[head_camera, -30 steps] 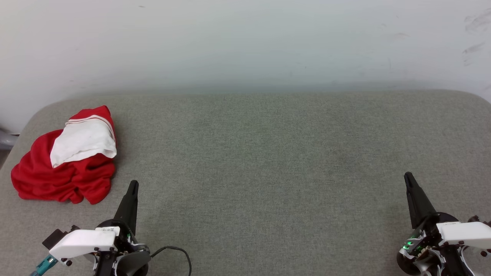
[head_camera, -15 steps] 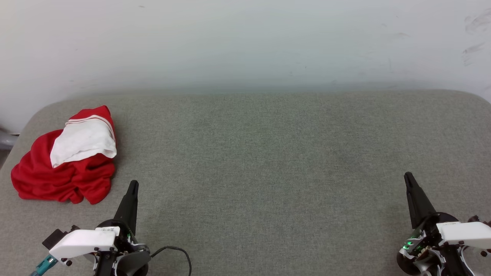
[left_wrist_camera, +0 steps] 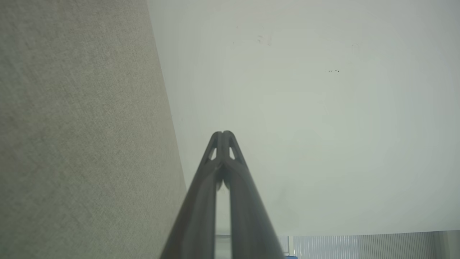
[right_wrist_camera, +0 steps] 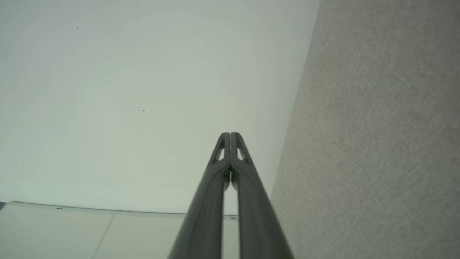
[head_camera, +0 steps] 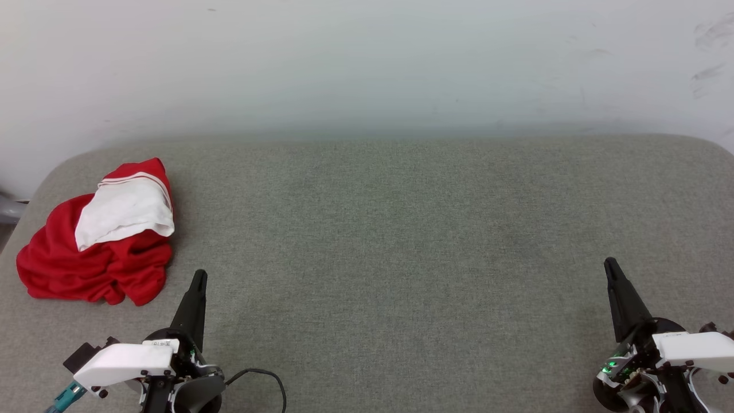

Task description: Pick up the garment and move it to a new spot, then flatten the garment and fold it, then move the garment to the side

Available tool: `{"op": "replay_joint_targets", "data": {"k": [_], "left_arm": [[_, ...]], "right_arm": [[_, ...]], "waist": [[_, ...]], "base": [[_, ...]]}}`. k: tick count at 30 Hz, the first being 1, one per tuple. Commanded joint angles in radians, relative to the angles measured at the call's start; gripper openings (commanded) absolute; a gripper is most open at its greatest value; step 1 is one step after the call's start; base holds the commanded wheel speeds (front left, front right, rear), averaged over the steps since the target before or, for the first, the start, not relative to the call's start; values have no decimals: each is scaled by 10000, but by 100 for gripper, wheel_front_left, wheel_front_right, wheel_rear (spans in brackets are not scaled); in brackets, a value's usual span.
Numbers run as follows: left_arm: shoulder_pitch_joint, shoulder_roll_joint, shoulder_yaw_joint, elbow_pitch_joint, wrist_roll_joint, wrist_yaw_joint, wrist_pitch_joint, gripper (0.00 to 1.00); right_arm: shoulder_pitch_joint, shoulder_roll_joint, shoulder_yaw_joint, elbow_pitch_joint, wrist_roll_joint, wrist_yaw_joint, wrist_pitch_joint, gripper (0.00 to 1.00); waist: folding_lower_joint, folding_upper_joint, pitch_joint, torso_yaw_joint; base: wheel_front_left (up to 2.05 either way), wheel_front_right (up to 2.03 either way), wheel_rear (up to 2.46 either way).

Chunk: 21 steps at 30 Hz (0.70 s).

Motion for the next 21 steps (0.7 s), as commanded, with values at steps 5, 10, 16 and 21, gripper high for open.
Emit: {"op": "replay_joint_targets", "data": {"k": [5, 10, 16, 21], "left_arm": [[0, 0, 0, 0, 0, 0, -2, 100], [241, -30, -86, 244, -5, 11, -105, 100], [298, -28, -279, 193, 31, 8, -415, 100], [335, -26, -339, 267, 131, 6, -704, 100]], "right_arm": [[1, 0, 0, -1, -2, 0, -4, 100], [260, 10, 45, 237, -43, -2, -83, 100], [316, 10, 188, 230, -340, -2, -398, 100], [320, 9, 187, 302, -878, -2, -690, 100]], "waist": [[0, 0, 0, 0], [0, 0, 2, -2], [0, 0, 6, -8], [0, 0, 3, -10]], "base": [[0, 0, 0], [0, 0, 0], [0, 0, 0], [0, 0, 0]]}}
